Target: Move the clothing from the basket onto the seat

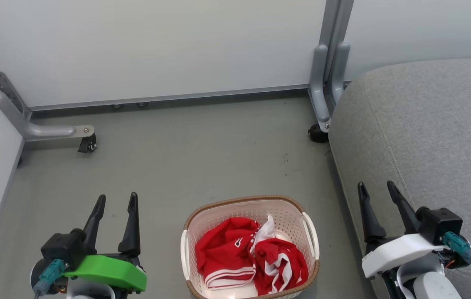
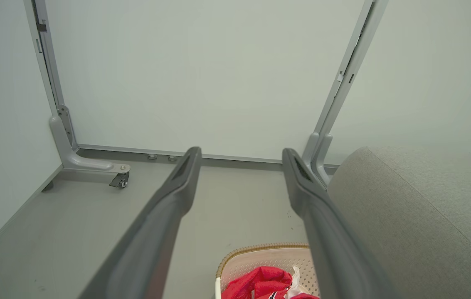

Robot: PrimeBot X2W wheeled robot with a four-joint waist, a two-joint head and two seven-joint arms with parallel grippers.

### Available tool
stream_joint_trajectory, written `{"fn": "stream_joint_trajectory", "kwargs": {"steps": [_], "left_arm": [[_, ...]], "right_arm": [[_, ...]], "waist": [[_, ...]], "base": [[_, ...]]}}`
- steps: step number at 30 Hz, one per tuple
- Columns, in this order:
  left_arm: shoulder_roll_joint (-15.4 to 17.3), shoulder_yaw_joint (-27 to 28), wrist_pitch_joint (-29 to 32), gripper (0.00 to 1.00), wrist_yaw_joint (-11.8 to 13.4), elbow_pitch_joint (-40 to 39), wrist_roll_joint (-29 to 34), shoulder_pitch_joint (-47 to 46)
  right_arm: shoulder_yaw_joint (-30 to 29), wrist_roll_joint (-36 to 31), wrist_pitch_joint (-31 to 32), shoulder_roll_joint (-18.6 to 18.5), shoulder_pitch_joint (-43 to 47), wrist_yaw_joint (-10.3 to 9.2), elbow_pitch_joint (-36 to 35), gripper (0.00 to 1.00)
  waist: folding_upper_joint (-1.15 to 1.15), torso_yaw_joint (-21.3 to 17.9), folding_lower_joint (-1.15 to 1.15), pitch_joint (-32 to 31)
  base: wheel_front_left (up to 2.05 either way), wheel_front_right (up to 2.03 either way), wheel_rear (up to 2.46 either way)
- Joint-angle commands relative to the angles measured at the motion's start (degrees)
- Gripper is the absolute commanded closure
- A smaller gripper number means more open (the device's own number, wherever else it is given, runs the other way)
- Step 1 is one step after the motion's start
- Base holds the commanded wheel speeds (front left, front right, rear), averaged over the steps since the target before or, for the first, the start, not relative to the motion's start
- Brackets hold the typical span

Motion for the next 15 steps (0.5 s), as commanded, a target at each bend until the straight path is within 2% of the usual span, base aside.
{"fn": "stream_joint_trajectory", "kwargs": {"steps": [1, 15], "left_arm": [[0.1, 0.0, -0.5, 0.00, 0.0, 0.0, 1.7, 0.4], [-0.5, -0.2, -2.1, 0.00, 0.0, 1.3, 6.1, 0.7]], "right_arm": [[0.2, -1.4, -0.5, -0.2, -0.2, 0.01, -0.2, 0.00], [1.6, -4.8, -2.2, 0.0, 0.0, 0.02, 0.7, 0.00]], "waist": [[0.00, 0.0, 0.00, 0.0], [0.00, 0.0, 0.00, -0.1]], "base": [[0.00, 0.00, 0.00], [0.00, 0.00, 0.00]]}}
